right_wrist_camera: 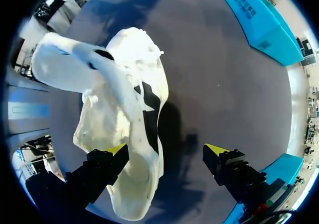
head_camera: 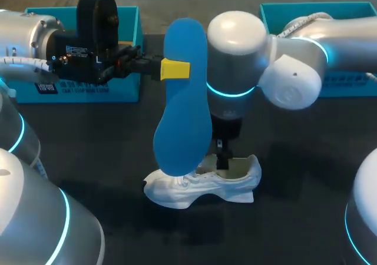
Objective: Take the shoe out of the shoebox, open the shoe tongue, remove and reinsert the insole, then place the shoe into the shoebox
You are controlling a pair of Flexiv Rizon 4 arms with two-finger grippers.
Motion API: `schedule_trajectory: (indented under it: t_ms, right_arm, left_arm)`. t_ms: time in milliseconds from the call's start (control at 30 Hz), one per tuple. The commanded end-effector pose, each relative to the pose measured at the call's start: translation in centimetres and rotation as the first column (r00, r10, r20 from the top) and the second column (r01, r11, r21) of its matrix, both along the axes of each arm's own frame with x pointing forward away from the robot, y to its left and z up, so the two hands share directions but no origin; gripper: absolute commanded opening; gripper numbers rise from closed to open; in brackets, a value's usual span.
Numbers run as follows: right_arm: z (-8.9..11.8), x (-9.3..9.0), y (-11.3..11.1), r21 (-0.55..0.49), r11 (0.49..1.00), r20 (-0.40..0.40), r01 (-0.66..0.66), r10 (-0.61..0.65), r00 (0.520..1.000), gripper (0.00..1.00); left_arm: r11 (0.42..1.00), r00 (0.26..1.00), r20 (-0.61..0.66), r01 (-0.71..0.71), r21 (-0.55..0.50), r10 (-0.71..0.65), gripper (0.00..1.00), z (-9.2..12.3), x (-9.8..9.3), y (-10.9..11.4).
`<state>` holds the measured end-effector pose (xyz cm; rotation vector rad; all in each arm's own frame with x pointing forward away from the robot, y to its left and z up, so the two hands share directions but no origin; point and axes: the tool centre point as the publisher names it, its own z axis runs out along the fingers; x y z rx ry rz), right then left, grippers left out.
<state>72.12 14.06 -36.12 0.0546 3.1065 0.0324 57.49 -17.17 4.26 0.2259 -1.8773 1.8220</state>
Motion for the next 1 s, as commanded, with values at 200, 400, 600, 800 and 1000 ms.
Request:
schedule_trajectory:
  t_ms: [200, 400, 600, 800, 1000]
  right_arm:
    - [-2.6, 0.1, -0.3, 0.007, 1.0, -0.034, 0.014, -0.014, 0.999, 0.31]
    - [-3.1, -0.1, -0.6, 0.005, 1.0, -0.044, 0.019, -0.018, 0.999, 0.0]
    - [-2.7, -0.3, -1.0, -0.002, 0.999, -0.036, 0.033, -0.033, 0.999, 0.0]
    - [-2.3, -0.5, -1.3, -0.011, 0.998, -0.031, 0.057, -0.057, 0.998, 0.0]
    - [-1.7, -0.8, -1.4, -0.037, 0.991, -0.045, 0.125, -0.127, 0.991, 0.0]
  left_arm:
    - [1.0, 1.0, 0.0, 0.0, -0.002, 0.0, 0.0, 0.0, 0.0, -0.1]
    - [1.0, 1.0, 0.0, 0.0, -0.002, 0.0, 0.0, 0.0, 0.0, -0.1]
    - [1.0, 1.0, 0.0, 0.0, -0.002, 0.0, 0.0, 0.0, 0.0, -0.1]
    - [1.0, 1.0, 0.0, 0.0, -0.002, 0.0, 0.0, 0.0, 0.0, -0.1]
    - [1.0, 1.0, 0.0, 0.0, -0.002, 0.0, 0.0, 0.0, 0.0, -0.1]
